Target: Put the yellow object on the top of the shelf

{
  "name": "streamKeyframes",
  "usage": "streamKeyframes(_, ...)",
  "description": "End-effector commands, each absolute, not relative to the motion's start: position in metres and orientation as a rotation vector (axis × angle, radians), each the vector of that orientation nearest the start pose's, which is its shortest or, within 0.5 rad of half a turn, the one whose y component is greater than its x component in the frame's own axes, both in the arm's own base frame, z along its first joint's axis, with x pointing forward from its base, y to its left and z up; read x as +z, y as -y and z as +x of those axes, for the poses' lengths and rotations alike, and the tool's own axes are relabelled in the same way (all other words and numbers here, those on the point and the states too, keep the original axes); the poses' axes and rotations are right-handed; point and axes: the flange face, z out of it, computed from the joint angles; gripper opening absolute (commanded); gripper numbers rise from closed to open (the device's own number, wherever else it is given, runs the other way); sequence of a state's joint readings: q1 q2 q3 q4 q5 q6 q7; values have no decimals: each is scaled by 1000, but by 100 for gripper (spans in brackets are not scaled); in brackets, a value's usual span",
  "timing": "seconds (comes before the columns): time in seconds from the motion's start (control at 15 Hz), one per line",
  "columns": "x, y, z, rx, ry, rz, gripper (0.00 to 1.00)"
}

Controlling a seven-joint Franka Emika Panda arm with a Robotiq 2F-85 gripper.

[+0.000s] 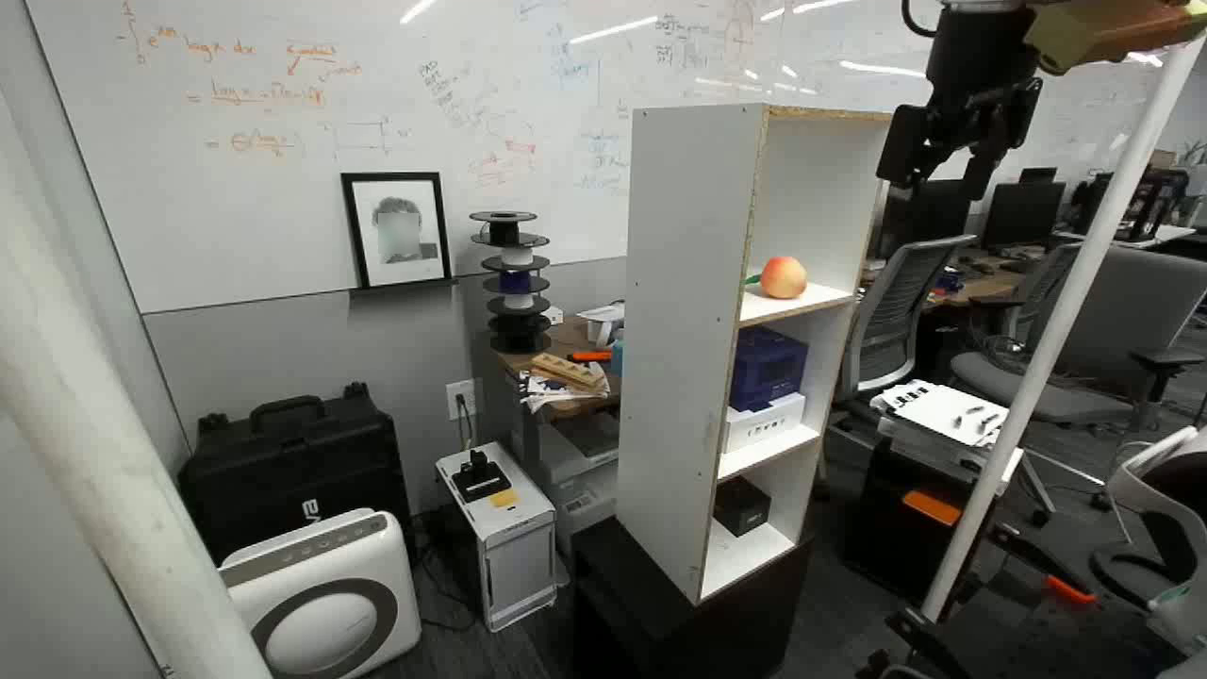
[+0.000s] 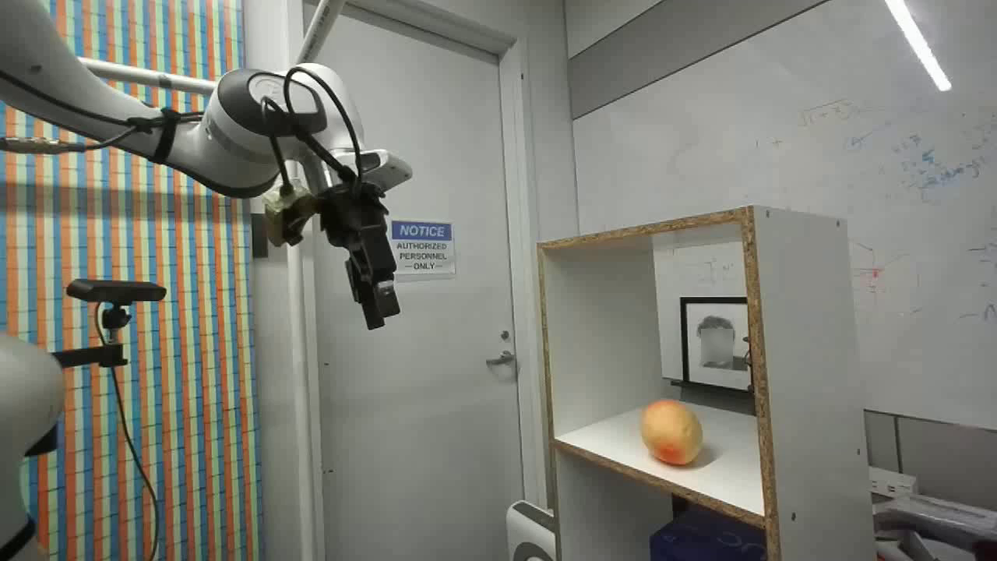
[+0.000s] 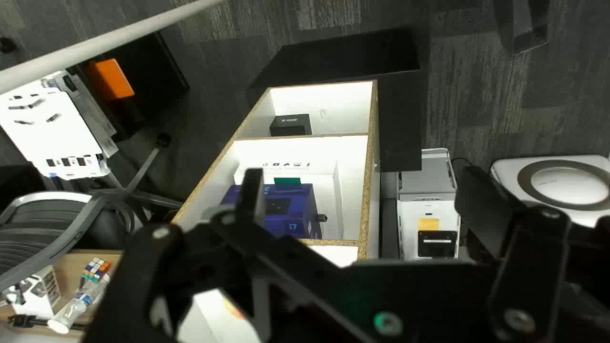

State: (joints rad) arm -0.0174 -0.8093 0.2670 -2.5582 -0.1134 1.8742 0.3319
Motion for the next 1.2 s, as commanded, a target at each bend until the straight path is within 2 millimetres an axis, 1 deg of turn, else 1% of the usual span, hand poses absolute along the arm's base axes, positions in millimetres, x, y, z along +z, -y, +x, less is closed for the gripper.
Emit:
streamKeyframes(0.0, 524, -83, 316, -308, -210, -3386, 100)
streamKeyframes(0.2, 530, -84, 316, -329, -210, -3382, 100)
streamKeyframes(0.27, 531, -73, 320, -320, -202, -3334, 100)
streamKeyframes(0.4, 537, -40, 333, -354, -259, -3245, 100)
streamKeyframes(0.53, 544, 3, 348, -410, -305, -3149, 100)
streamKeyframes(0.67, 541, 48, 365, -440, -308, -3071, 100)
streamKeyframes(0.8, 525, 78, 381, -441, -266, -3034, 100)
streamKeyframes(0.87, 515, 89, 389, -448, -250, -3033, 100)
streamKeyframes(0.93, 504, 97, 396, -483, -248, -3032, 100)
streamKeyframes(1.0, 495, 103, 401, -600, -293, -3025, 100)
streamKeyframes(1.13, 476, 110, 419, -711, -345, -3012, 100)
